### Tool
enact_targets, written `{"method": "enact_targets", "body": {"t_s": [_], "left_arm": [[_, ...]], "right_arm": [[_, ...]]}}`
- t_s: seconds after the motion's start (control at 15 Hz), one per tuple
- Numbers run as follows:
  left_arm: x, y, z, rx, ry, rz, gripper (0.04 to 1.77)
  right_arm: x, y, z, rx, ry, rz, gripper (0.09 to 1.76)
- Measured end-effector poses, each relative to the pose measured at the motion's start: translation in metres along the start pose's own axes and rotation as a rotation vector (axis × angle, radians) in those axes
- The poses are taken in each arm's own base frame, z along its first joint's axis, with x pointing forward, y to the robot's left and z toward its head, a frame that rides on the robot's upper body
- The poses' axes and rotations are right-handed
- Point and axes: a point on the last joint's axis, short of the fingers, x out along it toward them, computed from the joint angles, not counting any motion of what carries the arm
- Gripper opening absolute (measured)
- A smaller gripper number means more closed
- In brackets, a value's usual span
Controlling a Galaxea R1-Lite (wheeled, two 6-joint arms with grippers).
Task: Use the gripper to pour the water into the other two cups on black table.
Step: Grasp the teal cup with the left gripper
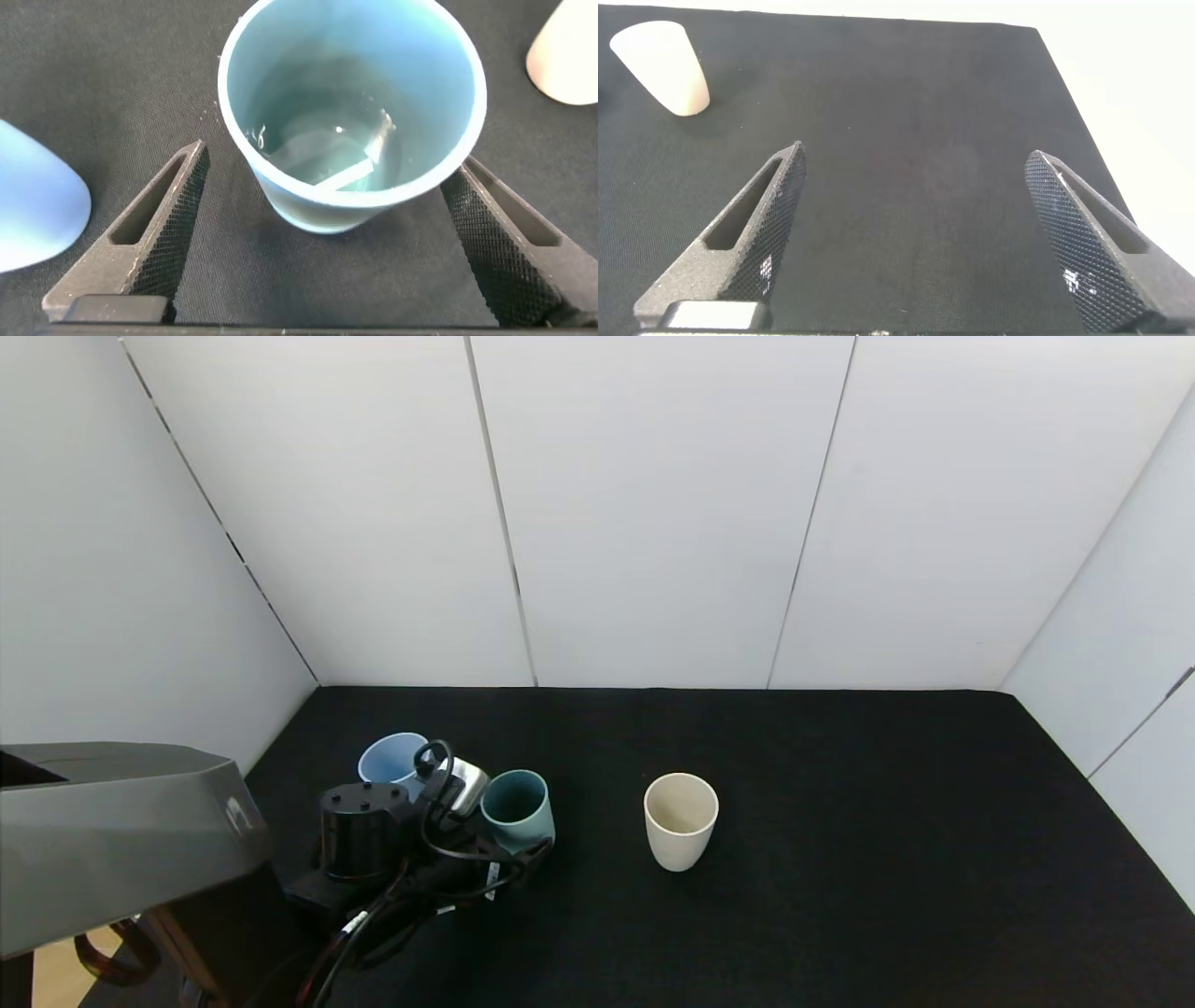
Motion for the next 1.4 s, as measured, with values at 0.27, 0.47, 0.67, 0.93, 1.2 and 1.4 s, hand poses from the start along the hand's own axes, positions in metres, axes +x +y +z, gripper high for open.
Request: {"method": "enact_targets", "body": {"t_s": [0.27,0.47,0.67,0.93,1.2,1.4], "left_arm": [[0.011,0.003,0.001,0.000,0.003,0.003,1.72],[0.016,0.003,0.001,-0.001,0.001,0.004,1.72],[0.019,0.004,0.000,0.001,0.003,0.004,1.71],[0.020,0.004,-0.002,0.005,0.007,0.004,1.18],[0.018,0.004,-0.001,0.003,0.007,0.005,1.16],[0.012,0.005,0.007,0.012,0.009,0.007,1.16]], "right_arm": [[0.000,0.000,0.000,0.000,0.000,0.000,1.71],[0.000,0.000,0.000,0.000,0.000,0.000,1.71],[0.000,0.000,0.000,0.000,0.000,0.000,1.71],[0.000,0.000,0.000,0.000,0.000,0.000,1.71],[0.000,0.000,0.000,0.000,0.000,0.000,1.71],[0.000,0.000,0.000,0.000,0.000,0.000,1.71]]}}
